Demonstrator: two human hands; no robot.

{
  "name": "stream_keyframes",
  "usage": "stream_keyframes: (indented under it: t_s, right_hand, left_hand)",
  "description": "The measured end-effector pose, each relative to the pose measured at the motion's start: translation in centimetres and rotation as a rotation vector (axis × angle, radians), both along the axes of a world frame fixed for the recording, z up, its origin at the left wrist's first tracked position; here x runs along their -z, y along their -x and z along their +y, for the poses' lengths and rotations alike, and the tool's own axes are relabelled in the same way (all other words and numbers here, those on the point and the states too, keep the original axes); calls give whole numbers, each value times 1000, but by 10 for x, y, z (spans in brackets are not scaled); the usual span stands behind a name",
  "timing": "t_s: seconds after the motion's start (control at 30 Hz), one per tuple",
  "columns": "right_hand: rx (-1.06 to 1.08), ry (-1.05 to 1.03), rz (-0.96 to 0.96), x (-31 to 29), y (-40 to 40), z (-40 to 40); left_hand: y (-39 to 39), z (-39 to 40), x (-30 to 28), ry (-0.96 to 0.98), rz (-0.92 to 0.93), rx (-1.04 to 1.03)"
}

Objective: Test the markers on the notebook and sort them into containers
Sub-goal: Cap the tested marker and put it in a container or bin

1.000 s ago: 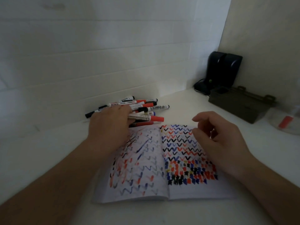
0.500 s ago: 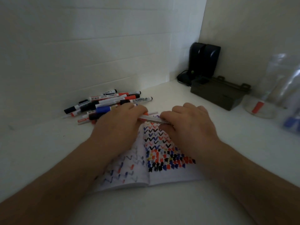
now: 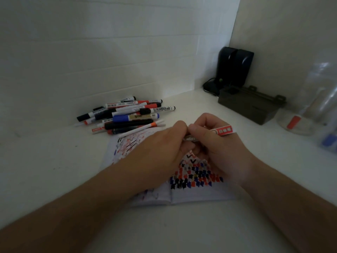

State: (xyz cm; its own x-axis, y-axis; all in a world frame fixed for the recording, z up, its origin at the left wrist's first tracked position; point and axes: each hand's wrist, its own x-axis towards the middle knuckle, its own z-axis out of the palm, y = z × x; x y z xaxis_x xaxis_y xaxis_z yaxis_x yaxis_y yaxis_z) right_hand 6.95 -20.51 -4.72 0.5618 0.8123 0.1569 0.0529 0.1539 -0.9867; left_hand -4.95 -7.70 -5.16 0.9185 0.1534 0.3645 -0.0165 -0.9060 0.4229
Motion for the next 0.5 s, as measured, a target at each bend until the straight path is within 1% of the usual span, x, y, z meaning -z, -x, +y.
stream_keyframes:
  t_s: [0.1, 0.3, 0.43, 0.5]
  right_hand:
    - [-14, 21, 34, 2, -1, -1]
    - [-76, 22, 140, 4, -3, -3]
    - [-139, -9, 129, 4, -5, -7]
    - [-159, -3, 144, -3, -11, -12]
  left_hand:
    - [2, -5, 4, -54, -26, 13]
    - [3, -7, 1, 16, 12, 47]
    - [3, 0, 1, 52, 49, 25]
    - [2, 2, 0, 99, 112, -4]
